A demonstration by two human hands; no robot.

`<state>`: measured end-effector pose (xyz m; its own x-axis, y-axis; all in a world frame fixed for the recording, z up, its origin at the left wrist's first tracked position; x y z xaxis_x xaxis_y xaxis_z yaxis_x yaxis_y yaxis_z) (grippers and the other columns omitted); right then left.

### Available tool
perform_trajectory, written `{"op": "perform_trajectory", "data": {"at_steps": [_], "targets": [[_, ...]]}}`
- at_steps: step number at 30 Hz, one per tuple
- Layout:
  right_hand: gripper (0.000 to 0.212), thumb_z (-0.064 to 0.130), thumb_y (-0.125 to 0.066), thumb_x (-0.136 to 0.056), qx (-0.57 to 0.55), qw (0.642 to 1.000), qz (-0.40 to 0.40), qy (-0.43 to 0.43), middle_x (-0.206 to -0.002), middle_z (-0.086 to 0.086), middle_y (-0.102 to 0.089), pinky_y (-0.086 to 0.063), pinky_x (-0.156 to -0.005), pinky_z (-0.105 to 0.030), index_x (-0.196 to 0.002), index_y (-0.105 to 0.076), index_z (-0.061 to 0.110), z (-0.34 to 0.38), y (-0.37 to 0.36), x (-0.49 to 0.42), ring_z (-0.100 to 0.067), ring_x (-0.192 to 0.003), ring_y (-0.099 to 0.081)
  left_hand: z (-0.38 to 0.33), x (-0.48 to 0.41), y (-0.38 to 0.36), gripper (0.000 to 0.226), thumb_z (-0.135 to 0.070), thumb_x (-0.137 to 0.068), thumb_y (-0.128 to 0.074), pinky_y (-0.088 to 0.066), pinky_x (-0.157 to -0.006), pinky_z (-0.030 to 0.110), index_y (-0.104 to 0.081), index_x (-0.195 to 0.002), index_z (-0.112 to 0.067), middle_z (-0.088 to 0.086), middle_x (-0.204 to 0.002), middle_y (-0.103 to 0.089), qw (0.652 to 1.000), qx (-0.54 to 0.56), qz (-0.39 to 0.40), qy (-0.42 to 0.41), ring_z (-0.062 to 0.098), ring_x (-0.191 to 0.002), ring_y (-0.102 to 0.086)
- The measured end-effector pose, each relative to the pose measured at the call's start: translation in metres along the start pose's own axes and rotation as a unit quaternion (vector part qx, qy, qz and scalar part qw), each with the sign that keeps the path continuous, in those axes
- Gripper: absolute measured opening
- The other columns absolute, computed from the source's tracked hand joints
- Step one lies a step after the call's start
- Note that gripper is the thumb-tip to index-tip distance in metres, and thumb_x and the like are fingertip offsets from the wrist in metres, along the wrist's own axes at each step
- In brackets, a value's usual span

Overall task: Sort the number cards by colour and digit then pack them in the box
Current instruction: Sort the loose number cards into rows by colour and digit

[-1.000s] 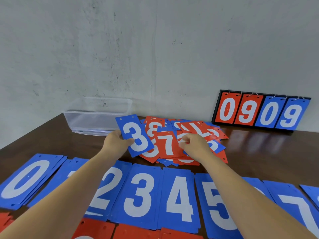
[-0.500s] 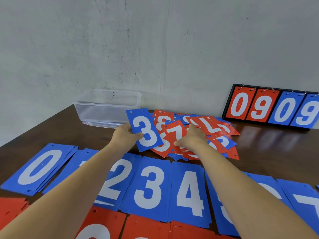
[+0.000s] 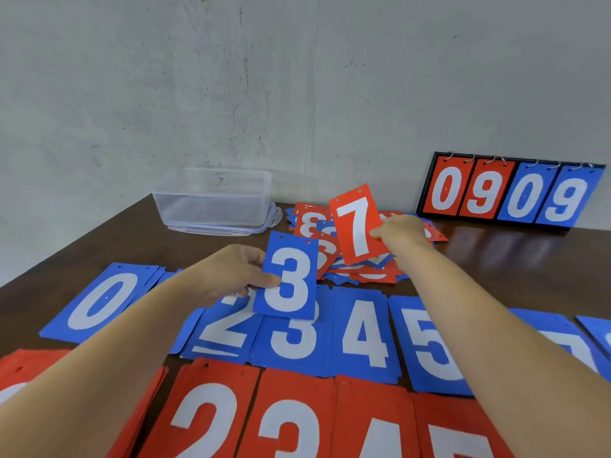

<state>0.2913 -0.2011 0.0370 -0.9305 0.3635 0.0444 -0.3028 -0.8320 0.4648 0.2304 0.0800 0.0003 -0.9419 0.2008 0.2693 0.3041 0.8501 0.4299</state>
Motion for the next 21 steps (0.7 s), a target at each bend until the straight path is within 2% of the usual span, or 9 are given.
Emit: {"op": "perform_trajectory", "data": {"at_steps": [2,4,5,7,9,12,15,17,21], "targets": [[0.033,0.004,-0.066,-0.084,-0.041,0.999,-0.002,-0.015,-0.118,-0.016,-0.064,-0.050,-0.082,-0.032,-0.116,-0.062,-0.002,-0.004,0.013,0.014,-0.034,-0.109,-0.061,0.003,0.009,-0.007,0.019,-0.014,-0.084,-0.073,-0.040,-0.058,0.021,-0.067,-0.102,-0.009,0.000,-0.089,-0.075,1.000,-0.007,0.018,0.000,0.007,-0.060,-0.056],[0.030,0.004,-0.071,-0.081,-0.054,0.998,-0.003,-0.021,-0.115,-0.016,-0.067,-0.053,-0.089,-0.042,-0.110,-0.063,-0.001,-0.007,0.023,0.028,-0.031,-0.103,-0.064,0.004,0.016,-0.014,0.022,-0.016,-0.082,-0.075,-0.037,-0.059,0.023,-0.068,-0.102,-0.009,-0.002,-0.085,-0.074,0.999,-0.023,0.034,0.001,0.012,-0.062,-0.049],[0.029,0.005,-0.072,-0.082,-0.060,0.998,-0.002,-0.022,-0.113,-0.015,-0.067,-0.054,-0.088,-0.043,-0.109,-0.063,0.001,-0.008,0.028,0.035,-0.029,-0.100,-0.065,0.004,0.020,-0.018,0.023,-0.016,-0.081,-0.076,-0.036,-0.058,0.024,-0.068,-0.101,-0.009,-0.002,-0.081,-0.073,0.999,-0.033,0.038,0.003,0.012,-0.059,-0.046],[0.028,0.007,-0.071,-0.084,-0.077,0.997,0.001,-0.020,-0.111,-0.013,-0.068,-0.055,-0.072,-0.034,-0.111,-0.063,0.004,-0.010,0.039,0.050,-0.024,-0.092,-0.066,0.004,0.024,-0.023,0.023,-0.016,-0.080,-0.077,-0.036,-0.054,0.022,-0.069,-0.100,-0.010,-0.001,-0.081,-0.073,0.998,-0.052,0.031,0.006,0.007,-0.051,-0.048],[0.028,0.009,-0.070,-0.085,-0.089,0.996,0.008,-0.011,-0.109,-0.011,-0.069,-0.047,-0.056,-0.025,-0.112,-0.064,0.005,-0.012,0.050,0.065,-0.020,-0.086,-0.065,0.006,0.026,-0.025,0.025,-0.016,-0.079,-0.078,-0.037,-0.050,0.020,-0.068,-0.101,-0.010,0.001,-0.081,-0.072,0.997,-0.074,0.009,0.014,0.005,-0.051,-0.052],[0.023,0.011,-0.069,-0.087,-0.094,0.995,0.016,0.005,-0.105,-0.008,-0.070,-0.043,-0.056,-0.022,-0.110,-0.064,0.008,-0.013,0.067,0.089,-0.015,-0.081,-0.065,0.007,0.026,-0.026,0.030,-0.017,-0.078,-0.080,-0.041,-0.051,0.021,-0.062,-0.101,-0.008,0.002,-0.081,-0.067,0.992,-0.124,-0.033,0.017,0.010,-0.062,-0.057],[0.019,0.013,-0.066,-0.089,-0.085,0.996,0.020,0.020,-0.101,-0.008,-0.070,-0.042,-0.057,-0.022,-0.107,-0.065,0.007,-0.016,0.085,0.112,-0.012,-0.075,-0.062,0.002,0.025,-0.024,0.031,-0.025,-0.076,-0.081,-0.041,-0.057,0.021,-0.050,-0.078,-0.018,0.005,-0.083,-0.061,0.966,-0.246,-0.081,0.014,0.015,-0.069,-0.055],[0.018,0.015,-0.066,-0.089,-0.074,0.997,0.017,0.028,-0.099,-0.008,-0.070,-0.041,-0.057,-0.021,-0.105,-0.065,0.005,-0.020,0.099,0.126,-0.012,-0.073,-0.062,-0.004,0.025,-0.024,0.045,-0.032,-0.074,-0.081,-0.034,-0.054,0.018,-0.038,-0.064,-0.022,0.000,-0.078,-0.049,0.935,-0.338,-0.112,0.012,0.012,-0.062,-0.045],[0.011,0.014,-0.065,-0.090,-0.056,0.998,0.012,0.025,-0.090,-0.003,-0.068,-0.041,-0.053,-0.018,-0.099,-0.064,0.008,-0.034,0.125,0.151,-0.008,-0.066,-0.060,-0.013,0.033,-0.028,0.044,-0.030,-0.068,-0.082,-0.032,-0.047,0.023,-0.041,-0.063,-0.015,0.000,-0.063,-0.042,0.908,-0.388,-0.158,0.010,0.012,-0.054,-0.040]]}}
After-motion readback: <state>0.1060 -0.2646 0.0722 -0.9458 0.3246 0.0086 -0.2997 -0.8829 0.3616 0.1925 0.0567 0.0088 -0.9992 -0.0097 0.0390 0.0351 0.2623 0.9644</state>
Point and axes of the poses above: each hand's wrist, its own x-axis away from the middle knuckle, its own y-axis out of the back of the hand, z = x × y, the point moved 10 cm from there along -x, towards the middle knuckle
